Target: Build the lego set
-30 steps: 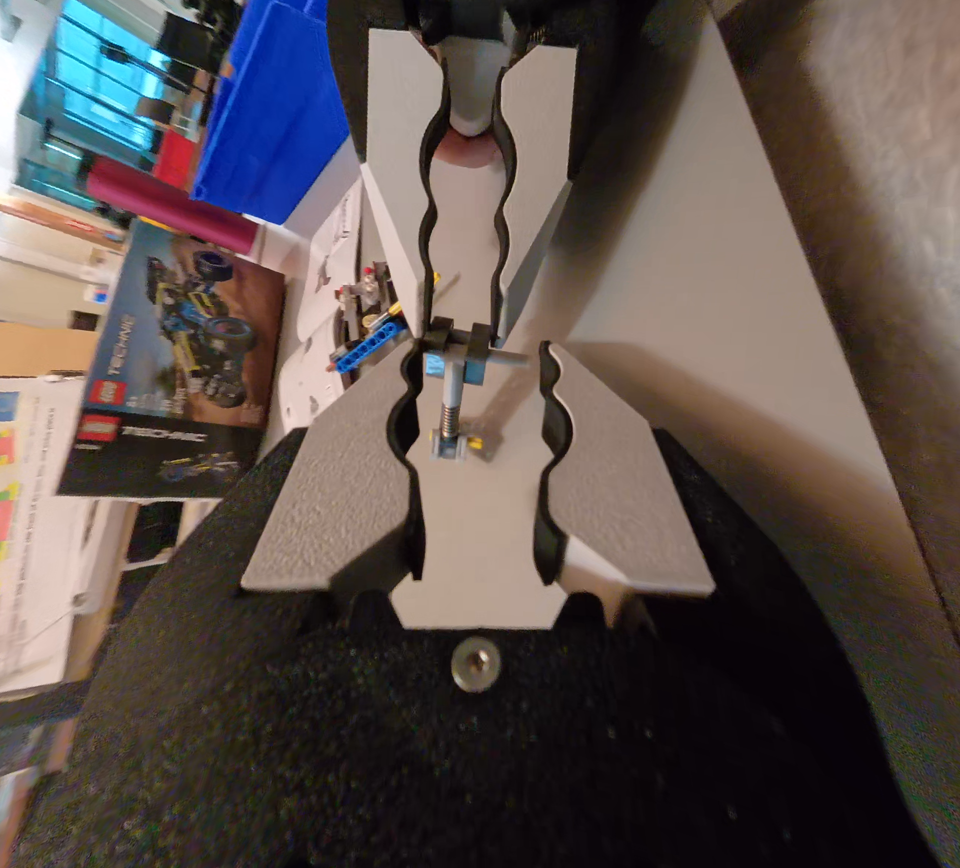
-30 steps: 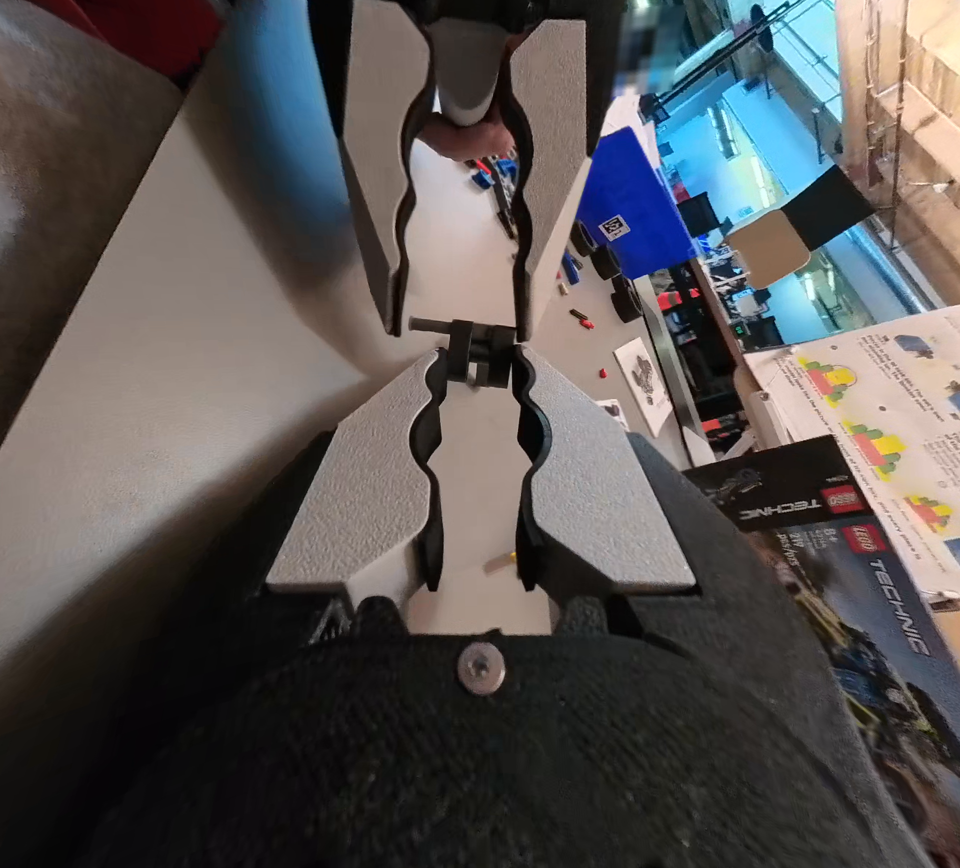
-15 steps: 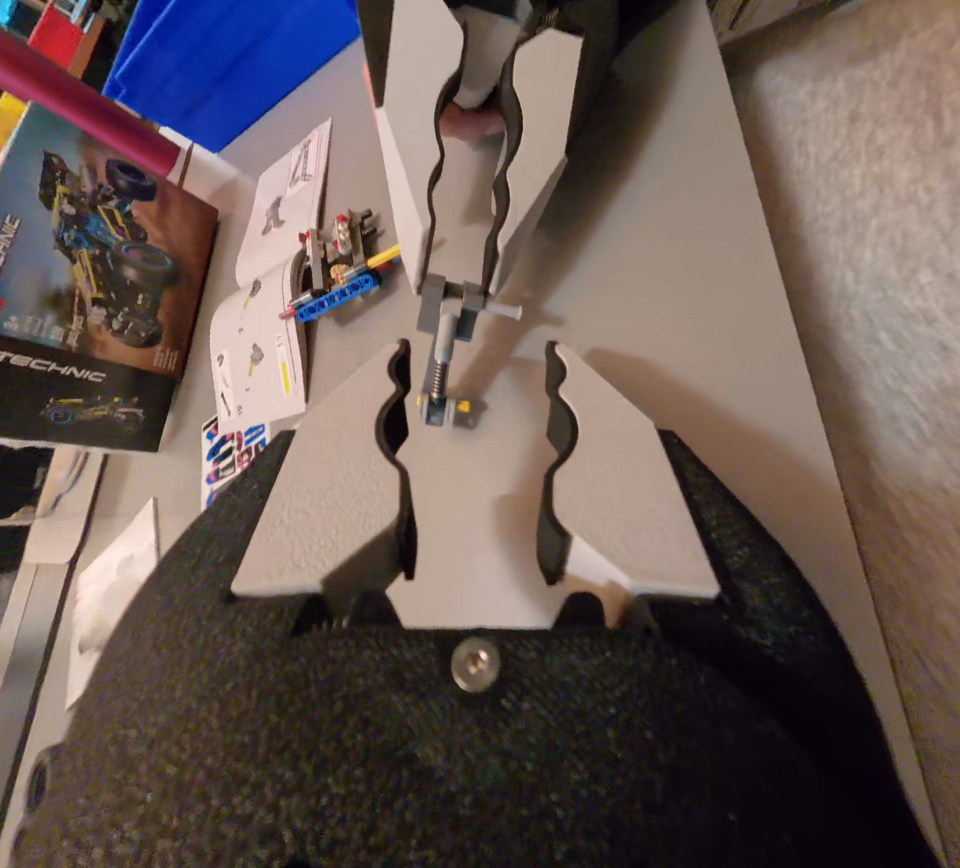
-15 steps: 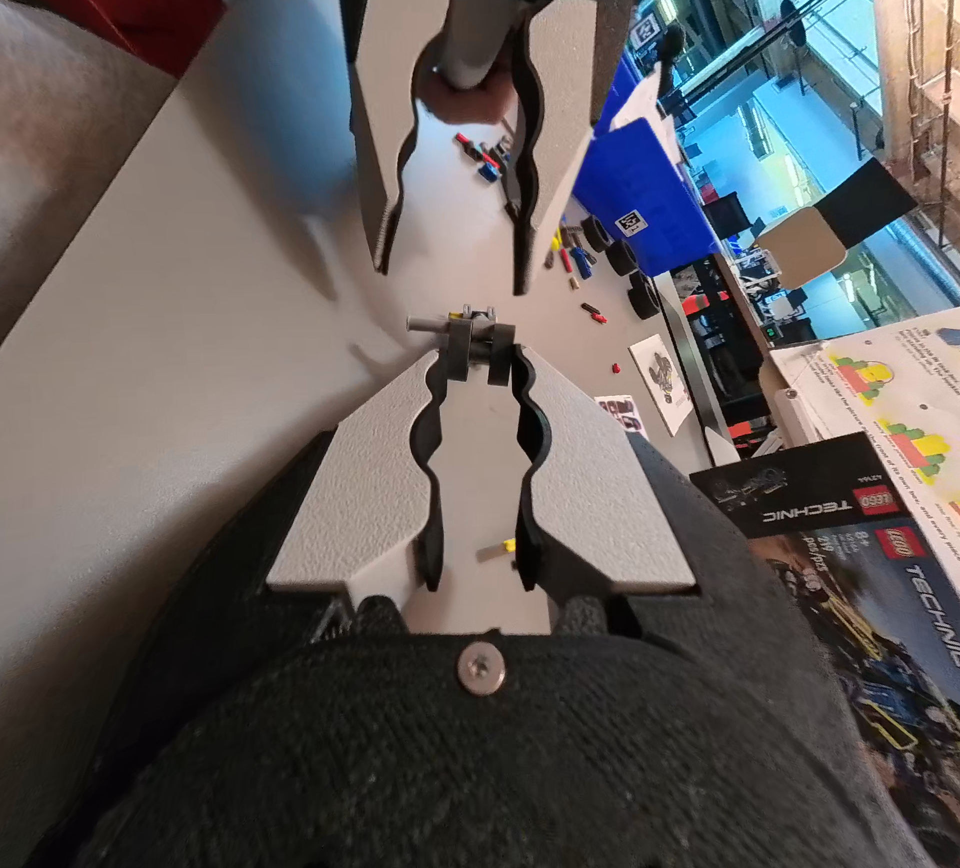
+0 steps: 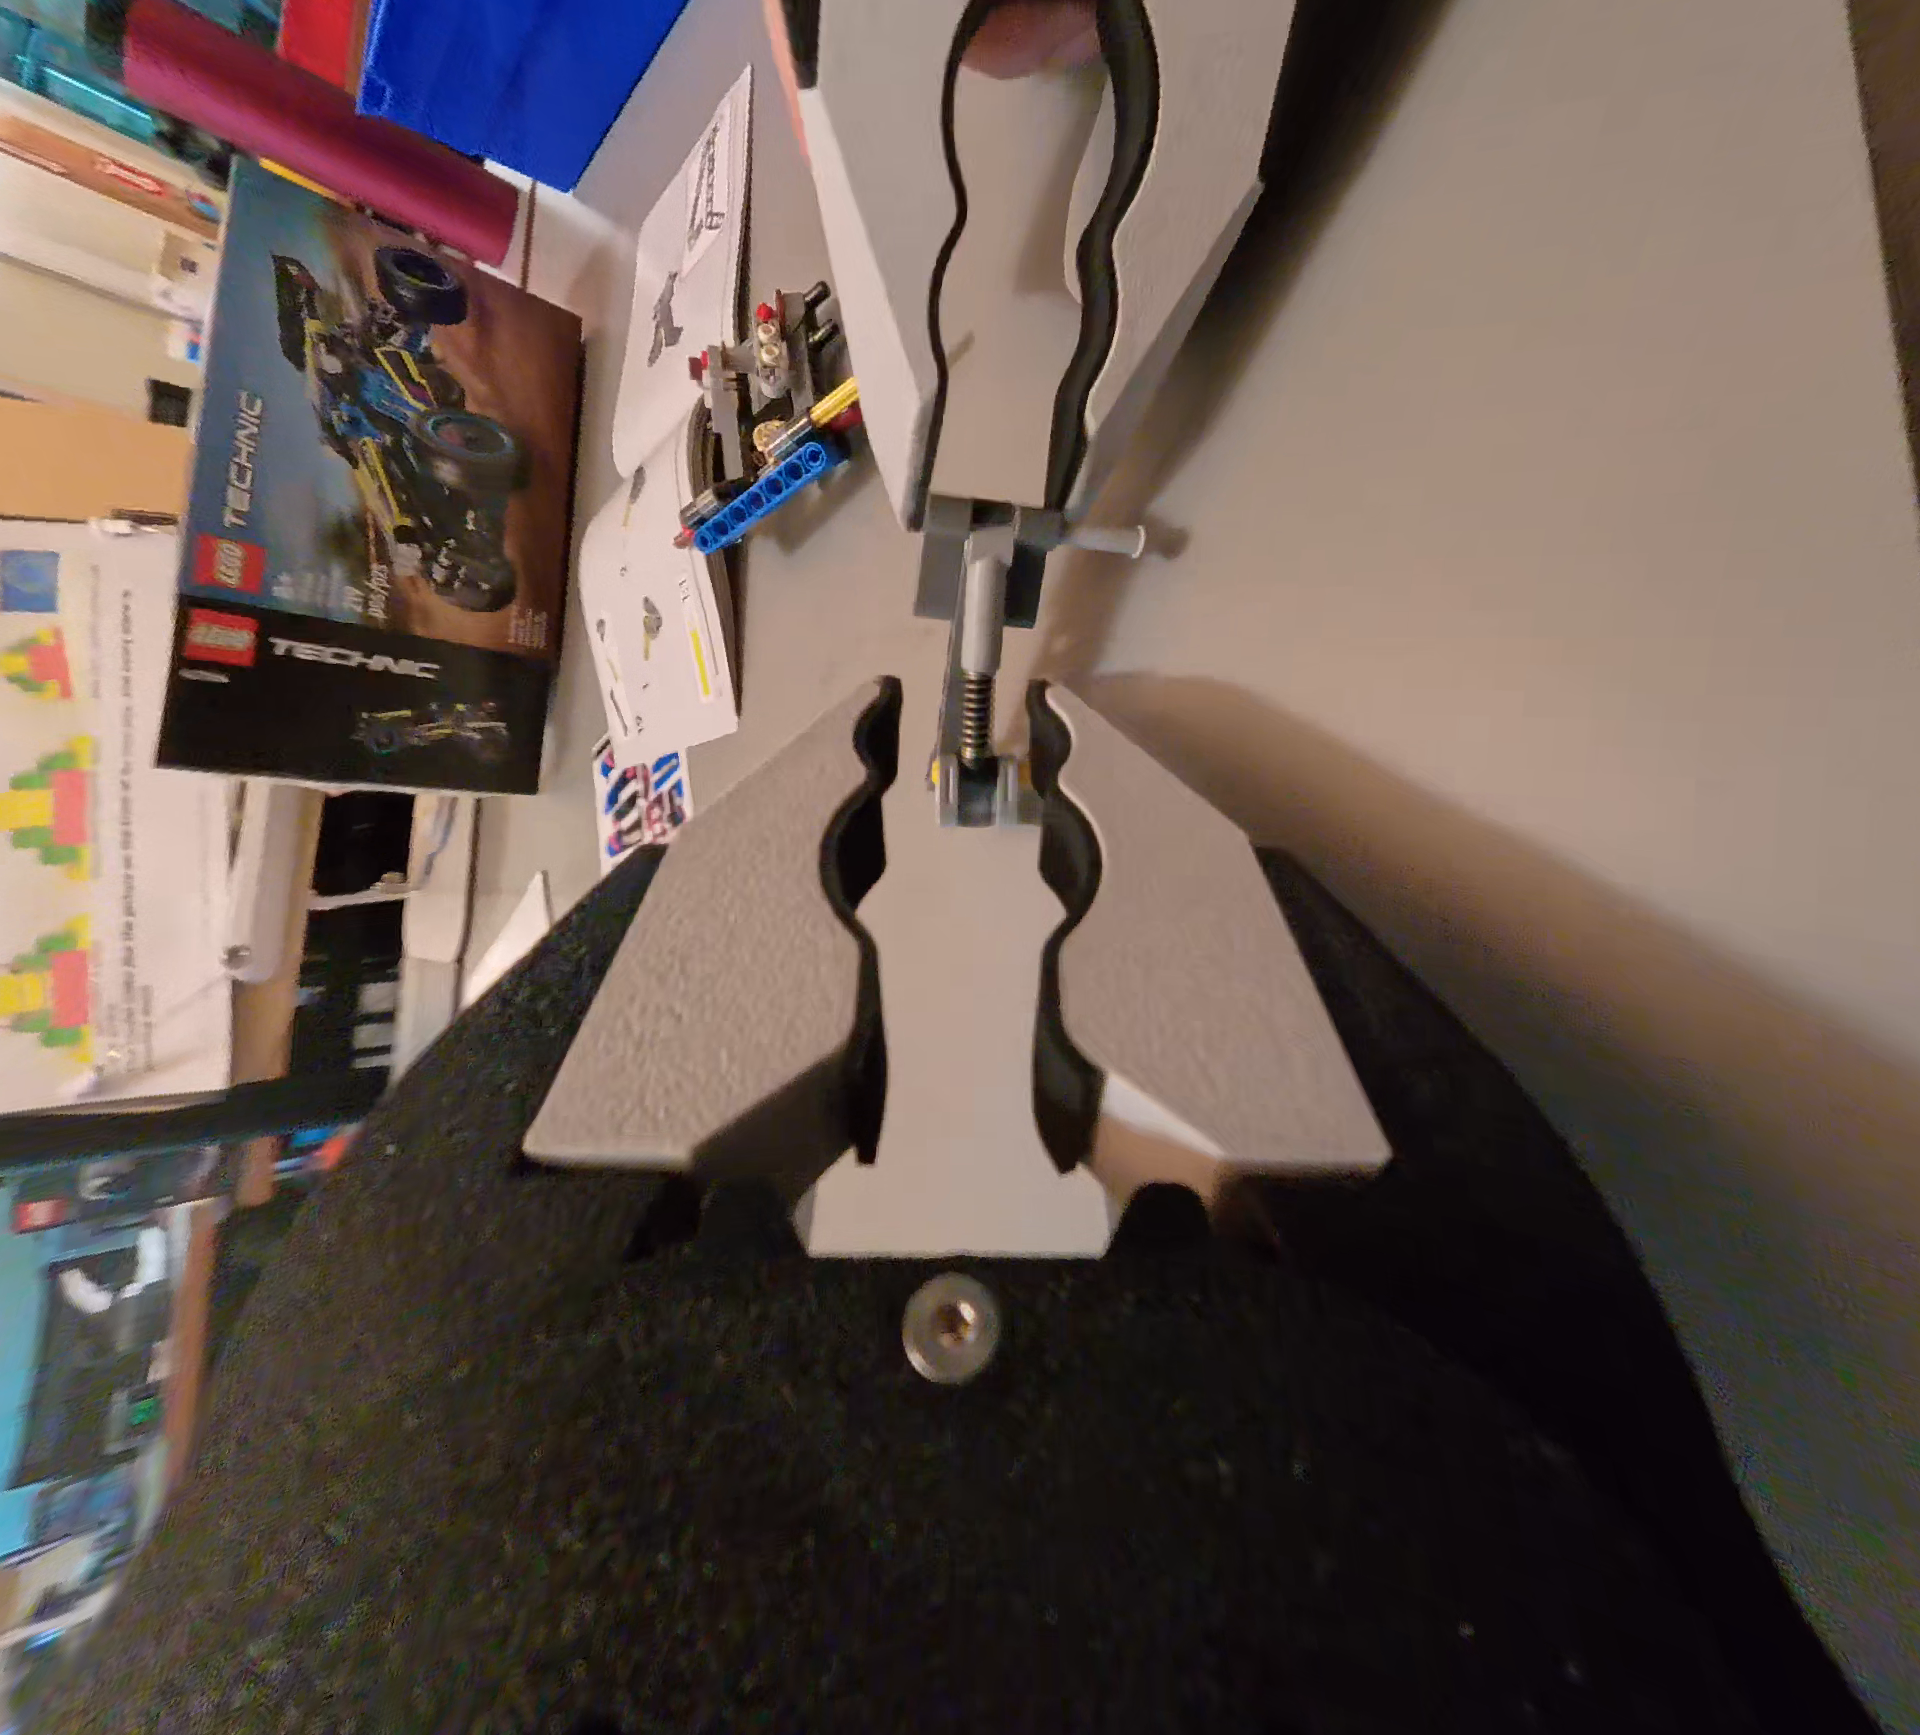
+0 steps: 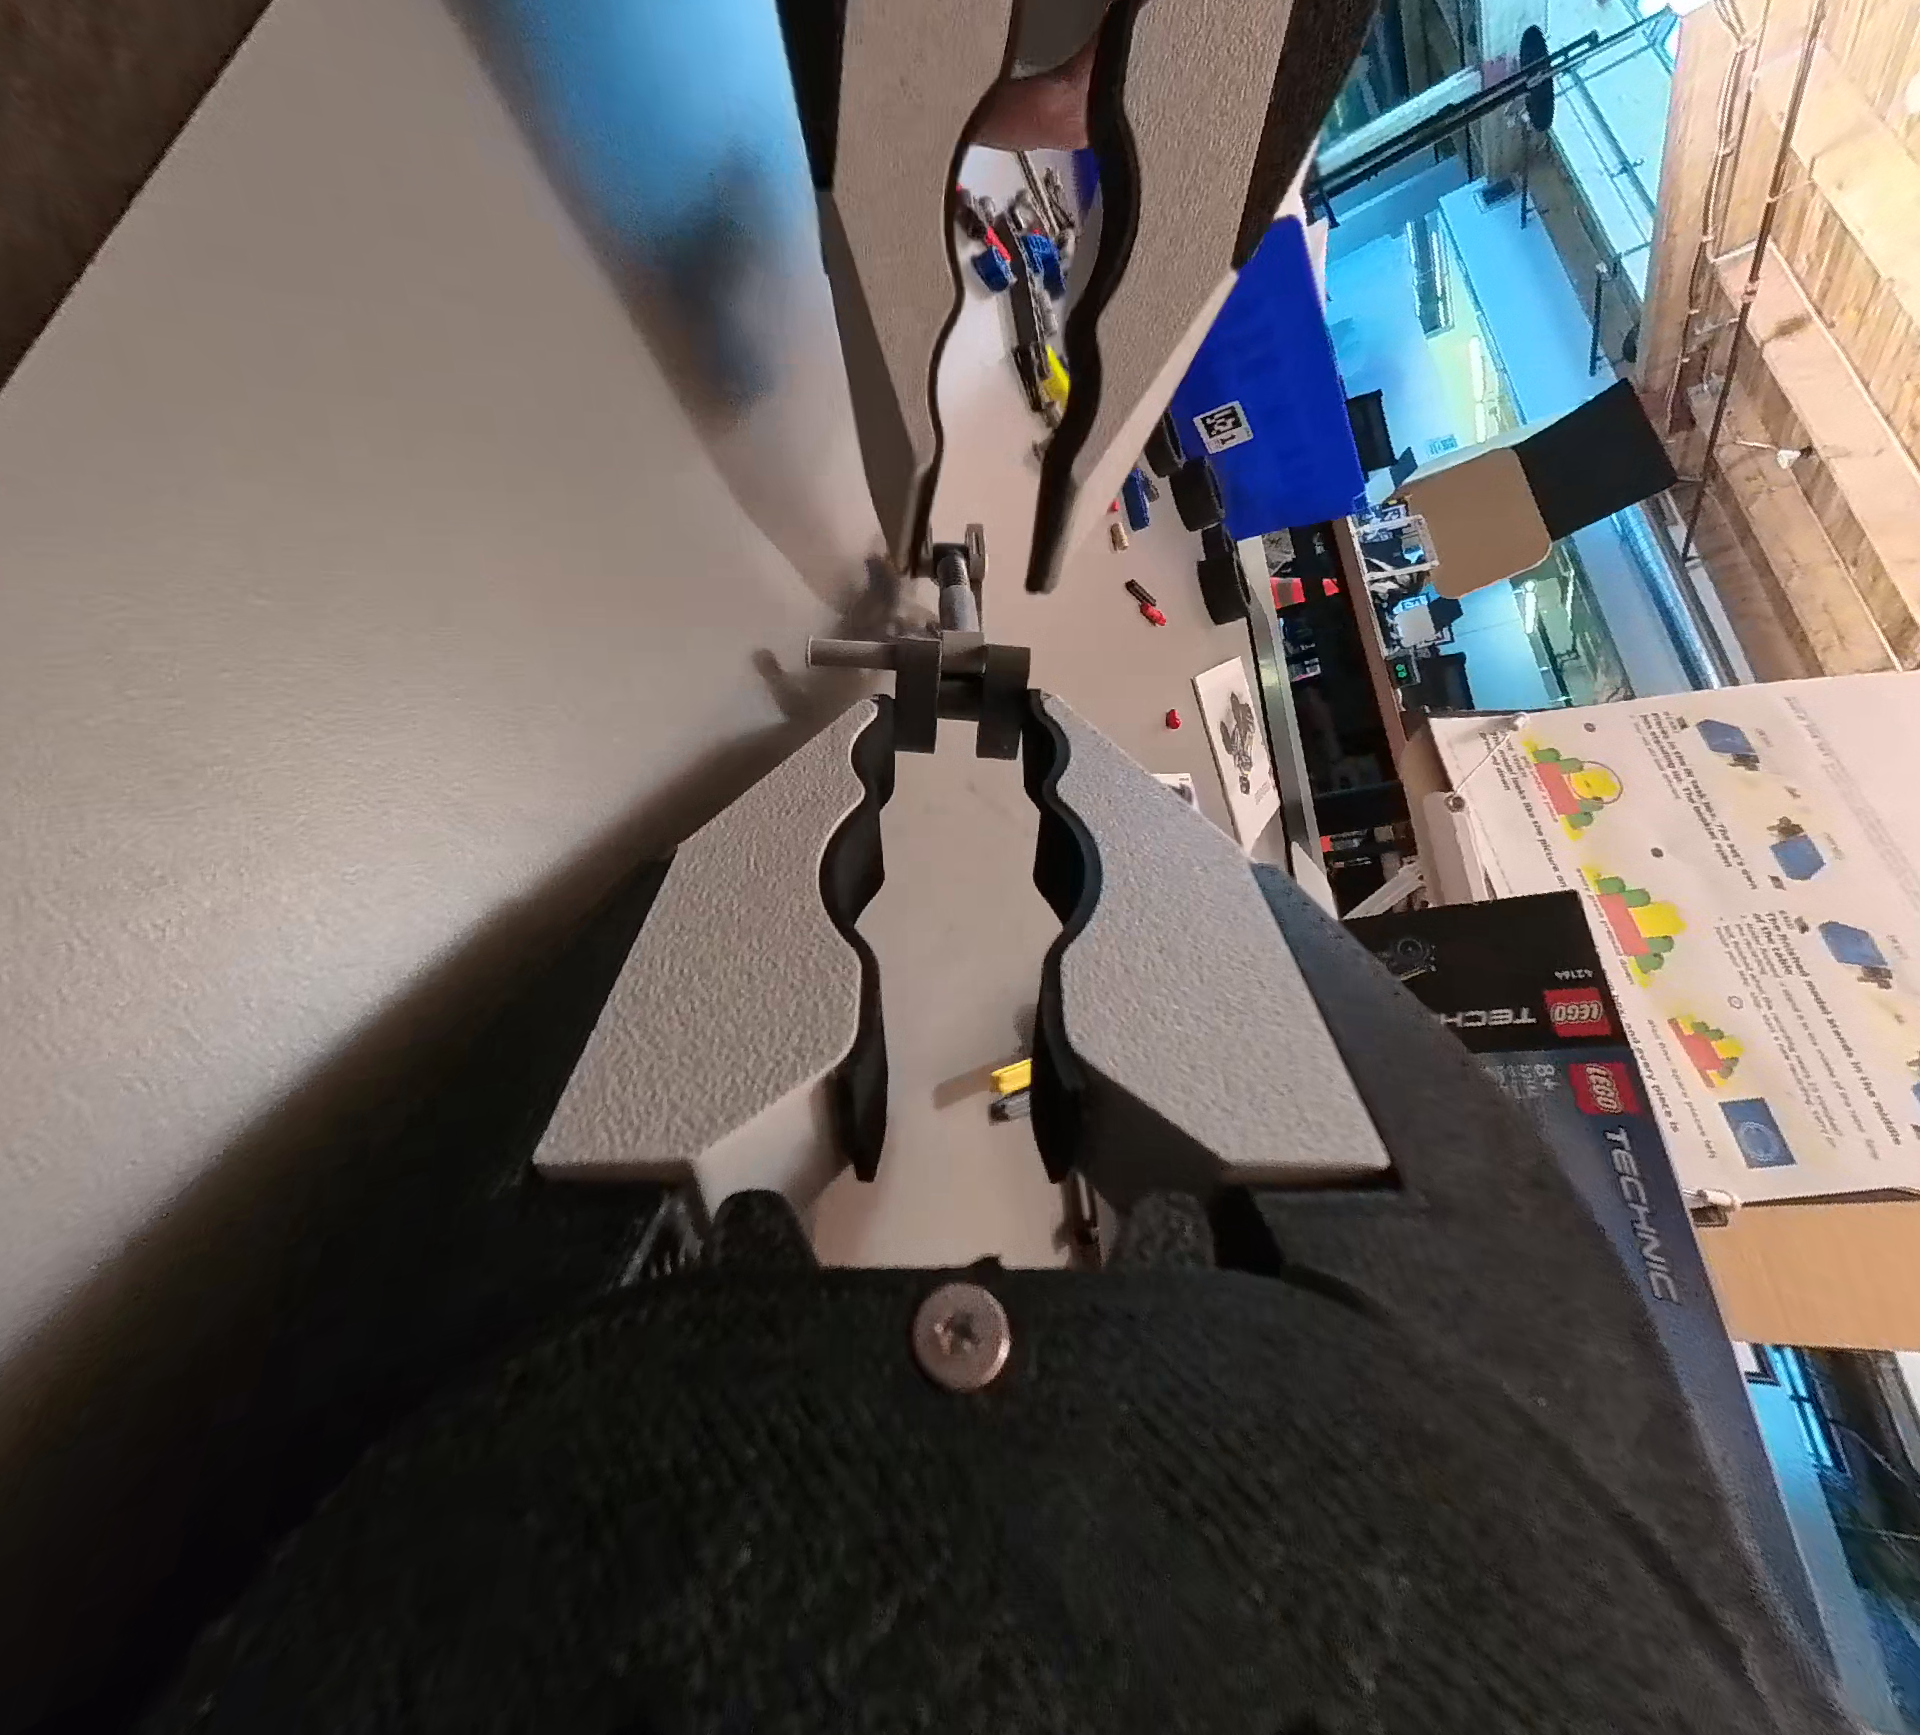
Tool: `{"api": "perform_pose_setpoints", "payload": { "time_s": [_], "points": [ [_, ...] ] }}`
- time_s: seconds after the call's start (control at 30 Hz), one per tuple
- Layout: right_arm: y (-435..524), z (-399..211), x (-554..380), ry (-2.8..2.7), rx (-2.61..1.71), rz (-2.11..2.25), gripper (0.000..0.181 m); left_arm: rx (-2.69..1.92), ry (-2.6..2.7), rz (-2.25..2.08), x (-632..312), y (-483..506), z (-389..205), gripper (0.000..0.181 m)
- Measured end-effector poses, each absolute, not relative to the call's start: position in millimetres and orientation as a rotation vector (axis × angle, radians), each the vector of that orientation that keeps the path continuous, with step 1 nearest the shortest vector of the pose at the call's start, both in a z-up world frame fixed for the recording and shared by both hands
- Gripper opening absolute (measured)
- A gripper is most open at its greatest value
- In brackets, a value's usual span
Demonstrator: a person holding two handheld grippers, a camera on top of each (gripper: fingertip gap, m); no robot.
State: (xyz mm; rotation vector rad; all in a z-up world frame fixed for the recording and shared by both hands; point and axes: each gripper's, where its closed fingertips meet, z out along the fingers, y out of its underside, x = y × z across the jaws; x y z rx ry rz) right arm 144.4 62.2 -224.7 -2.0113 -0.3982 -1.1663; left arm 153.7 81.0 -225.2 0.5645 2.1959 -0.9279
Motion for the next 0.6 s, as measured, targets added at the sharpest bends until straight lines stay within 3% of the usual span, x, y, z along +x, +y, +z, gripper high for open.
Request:
{"api": "perform_pose_setpoints", "payload": {
  "time_s": [0.23, 0.6],
  "points": [
    [61.6, -225.2, 145.8, -0.392, -2.019, -1.178, 0.023, 0.646, 2.106, -0.822, 153.0, 70.7, -228.9, 0.005],
    [60.7, -226.2, 148.2, -0.376, -2.039, -1.200, 0.023, 0.641, 2.122, -0.738, 152.2, 69.8, -226.4, 0.005]
  ]
}}
